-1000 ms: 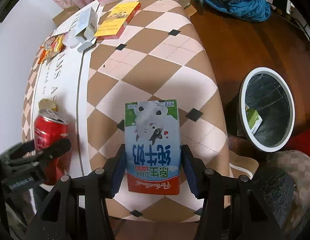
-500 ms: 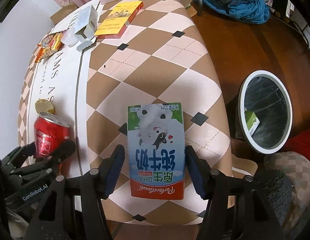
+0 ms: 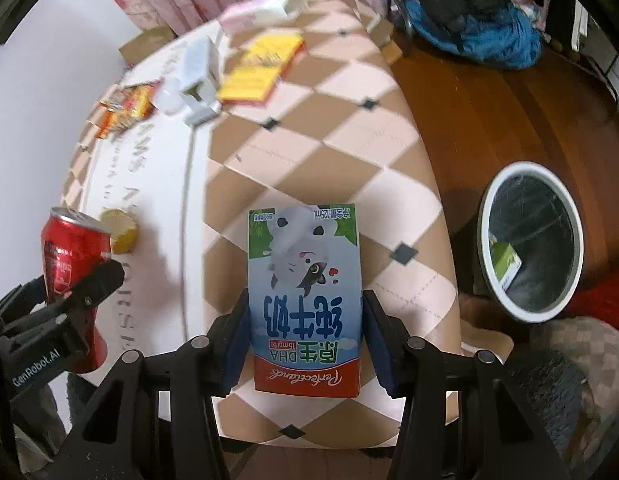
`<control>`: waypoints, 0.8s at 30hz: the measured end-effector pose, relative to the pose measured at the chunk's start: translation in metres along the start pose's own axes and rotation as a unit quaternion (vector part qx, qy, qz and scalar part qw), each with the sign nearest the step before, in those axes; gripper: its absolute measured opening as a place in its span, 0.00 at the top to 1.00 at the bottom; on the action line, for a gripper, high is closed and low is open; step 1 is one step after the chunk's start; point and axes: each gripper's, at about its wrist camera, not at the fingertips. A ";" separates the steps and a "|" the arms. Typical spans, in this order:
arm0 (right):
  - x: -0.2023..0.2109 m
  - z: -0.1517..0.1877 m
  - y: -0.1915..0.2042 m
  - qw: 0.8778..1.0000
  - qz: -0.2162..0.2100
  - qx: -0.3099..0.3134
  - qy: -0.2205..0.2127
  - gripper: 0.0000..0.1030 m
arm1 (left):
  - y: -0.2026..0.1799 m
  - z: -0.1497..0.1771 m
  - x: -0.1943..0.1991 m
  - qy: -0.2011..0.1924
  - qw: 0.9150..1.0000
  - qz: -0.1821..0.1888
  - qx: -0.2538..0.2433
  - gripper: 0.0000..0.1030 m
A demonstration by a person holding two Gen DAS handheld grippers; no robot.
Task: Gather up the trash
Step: 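Carry the can and carton over the bin and open both tools to drop them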
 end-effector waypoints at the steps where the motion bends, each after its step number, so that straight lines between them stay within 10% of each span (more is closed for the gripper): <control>1: 0.006 -0.002 0.003 1.000 -0.003 0.003 -0.008 0.48 | 0.001 -0.003 0.007 -0.008 1.000 0.001 0.002 0.20; 13: 0.109 -0.040 0.000 0.992 -0.052 0.008 -0.111 0.48 | -0.028 -0.067 0.099 -0.107 0.993 0.052 -0.009 0.20; 24: 0.209 -0.062 -0.106 0.979 -0.032 -0.049 -0.197 0.48 | -0.176 -0.116 0.111 -0.115 0.977 0.160 -0.079 0.20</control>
Point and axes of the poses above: each gripper's, at about its wrist camera, not at the fingertips, and x roughly against the way its jaws point, y to its left, z to its underside, and after that the axes turned 4 degrees about -z, right-handed
